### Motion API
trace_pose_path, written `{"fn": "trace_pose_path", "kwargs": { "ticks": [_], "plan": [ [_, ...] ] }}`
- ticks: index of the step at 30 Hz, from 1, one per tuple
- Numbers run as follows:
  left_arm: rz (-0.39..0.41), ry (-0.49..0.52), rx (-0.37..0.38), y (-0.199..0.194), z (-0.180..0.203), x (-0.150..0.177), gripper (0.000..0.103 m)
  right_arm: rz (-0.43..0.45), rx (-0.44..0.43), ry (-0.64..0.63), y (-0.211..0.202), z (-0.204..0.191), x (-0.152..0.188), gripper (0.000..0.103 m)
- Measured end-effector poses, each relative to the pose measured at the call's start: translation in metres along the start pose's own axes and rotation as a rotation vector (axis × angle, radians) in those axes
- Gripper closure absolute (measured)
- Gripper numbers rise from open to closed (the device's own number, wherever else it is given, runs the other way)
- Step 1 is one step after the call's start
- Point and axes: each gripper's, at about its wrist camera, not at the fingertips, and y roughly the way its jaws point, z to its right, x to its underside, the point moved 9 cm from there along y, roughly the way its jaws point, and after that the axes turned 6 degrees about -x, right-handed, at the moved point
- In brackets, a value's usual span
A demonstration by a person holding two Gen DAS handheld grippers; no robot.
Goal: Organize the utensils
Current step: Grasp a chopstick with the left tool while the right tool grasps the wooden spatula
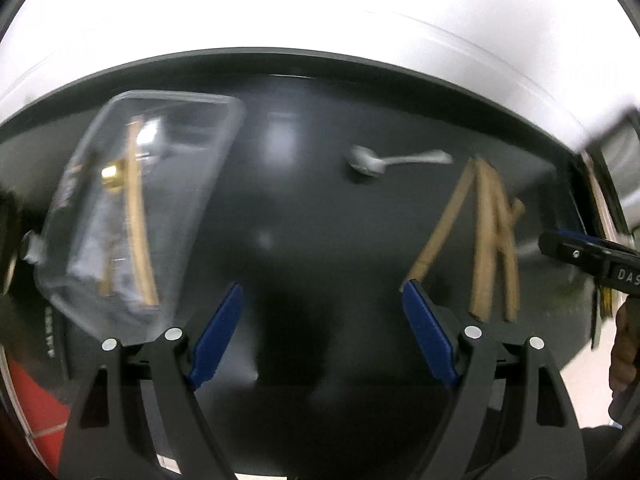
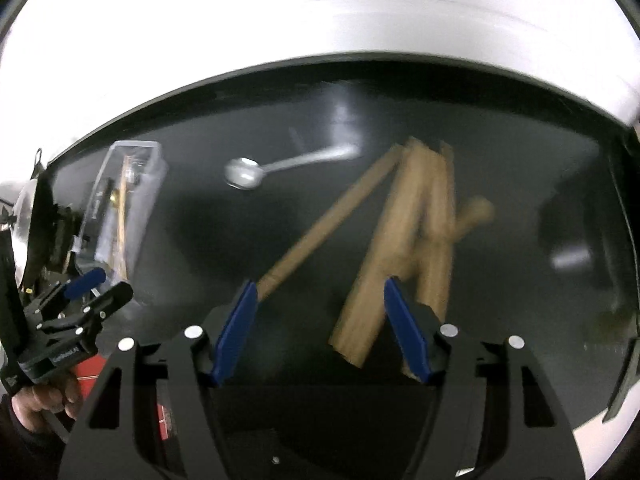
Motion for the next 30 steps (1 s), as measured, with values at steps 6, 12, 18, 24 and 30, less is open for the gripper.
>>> {"fn": "trace_pose_path", "kwargs": {
  "ticks": [6,12,18,24,30],
  "plan": [
    [-0.007,0.099,0.042,0.011,0.075,-0.001,0.024,0.007,0.015,0.026,-0.021,0.066,0.03,0.038],
    [-0.017,0.17,0.034,0.021,0.113,-0.005,0.024,0.002,-0.005,0.044,-0.029,0.103,0.04,0.038],
    [-0.05,0.224,0.022,0.038,0.129,-0.012,0.024,-0.032,-0.031,-0.066,-0.023,0.116,0.032,0.037],
    [-0.118,0.301,0.03,0.082,0.131,-0.019,0.023,-0.091,-0.045,-0.257,0.002,0.117,0.011,0.029],
    [-0.131,0.415,0.022,0.121,0.132,-0.028,0.024,-0.194,0.056,-0.707,0.045,0.12,-0.015,0.023]
  ]
}}
